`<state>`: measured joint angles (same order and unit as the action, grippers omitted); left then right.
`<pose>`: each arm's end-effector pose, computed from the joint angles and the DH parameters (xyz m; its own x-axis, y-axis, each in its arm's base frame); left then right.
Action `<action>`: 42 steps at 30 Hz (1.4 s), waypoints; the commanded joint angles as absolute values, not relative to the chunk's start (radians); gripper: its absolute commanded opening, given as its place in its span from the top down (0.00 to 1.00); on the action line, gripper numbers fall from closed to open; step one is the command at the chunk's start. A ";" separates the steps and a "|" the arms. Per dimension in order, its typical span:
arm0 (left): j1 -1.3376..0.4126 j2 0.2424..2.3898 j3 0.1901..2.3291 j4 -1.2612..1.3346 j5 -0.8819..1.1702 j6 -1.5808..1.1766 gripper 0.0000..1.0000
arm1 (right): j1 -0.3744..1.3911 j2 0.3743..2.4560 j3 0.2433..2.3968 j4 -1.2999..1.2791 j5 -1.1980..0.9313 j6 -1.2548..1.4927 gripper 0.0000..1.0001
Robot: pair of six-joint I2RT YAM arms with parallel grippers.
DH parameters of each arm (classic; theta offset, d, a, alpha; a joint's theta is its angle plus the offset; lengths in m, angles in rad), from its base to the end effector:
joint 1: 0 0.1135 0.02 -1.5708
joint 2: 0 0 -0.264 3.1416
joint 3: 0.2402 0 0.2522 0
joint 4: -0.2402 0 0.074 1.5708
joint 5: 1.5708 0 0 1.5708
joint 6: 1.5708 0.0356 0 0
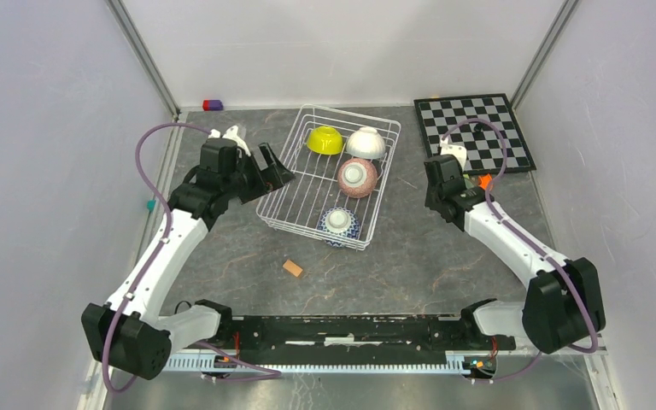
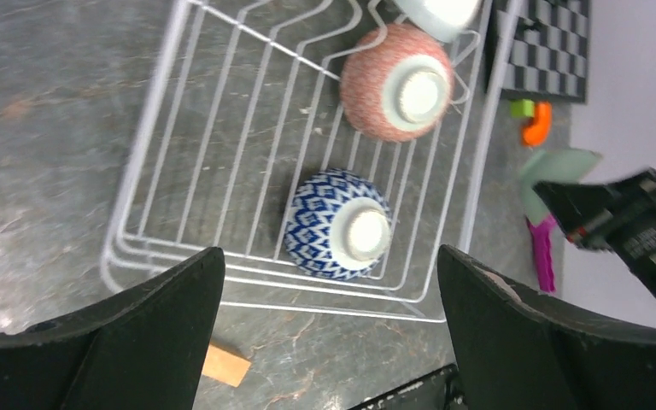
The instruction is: Unload the bowls from the dish rack
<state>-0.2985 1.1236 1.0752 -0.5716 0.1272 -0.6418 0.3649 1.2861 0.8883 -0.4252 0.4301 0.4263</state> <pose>0.2303 -0.0756 0.3361 -0.6785 -0.4125 -0.6078 -0.0197 0.8374 -0.5463 0.2550 0.0815 0.2493 -0.6482 0.1547 -0.7456 0.2291 0.9734 0.0028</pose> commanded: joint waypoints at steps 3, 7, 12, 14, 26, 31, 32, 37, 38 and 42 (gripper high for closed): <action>-0.300 1.161 1.087 -0.406 0.406 -0.594 0.00 | 0.349 1.284 0.835 -0.375 0.545 0.469 1.00; -0.324 1.149 1.042 -0.330 0.425 -0.646 0.00 | 0.334 1.291 0.828 -0.386 0.521 0.470 1.00; -0.361 1.120 0.946 -0.238 0.421 -0.701 0.00 | 0.329 1.313 0.805 -0.382 0.531 0.469 1.00; -0.370 1.121 0.934 -0.242 0.427 -0.691 0.00 | 0.325 1.328 0.794 -0.375 0.529 0.465 1.00; -0.395 1.177 0.959 -0.291 0.423 -0.593 0.00 | 0.322 1.419 0.841 -0.335 0.504 0.372 0.40; -0.422 1.204 0.977 -0.292 0.416 -0.573 0.00 | 0.322 1.382 0.865 -0.358 0.486 0.348 0.35; -0.432 1.211 0.984 -0.292 0.413 -0.568 0.00 | 0.322 1.364 0.865 -0.360 0.481 0.341 0.35; -0.501 1.276 1.038 -0.322 0.370 -0.546 0.00 | 0.322 1.261 0.859 -0.368 0.415 0.299 0.34; -0.517 1.296 1.060 -0.341 0.357 -0.540 0.00 | 0.321 1.243 0.859 -0.370 0.393 0.286 0.34; -0.587 1.370 1.169 -0.453 0.274 -0.493 0.00 | 0.322 1.146 0.848 -0.382 0.327 0.232 0.33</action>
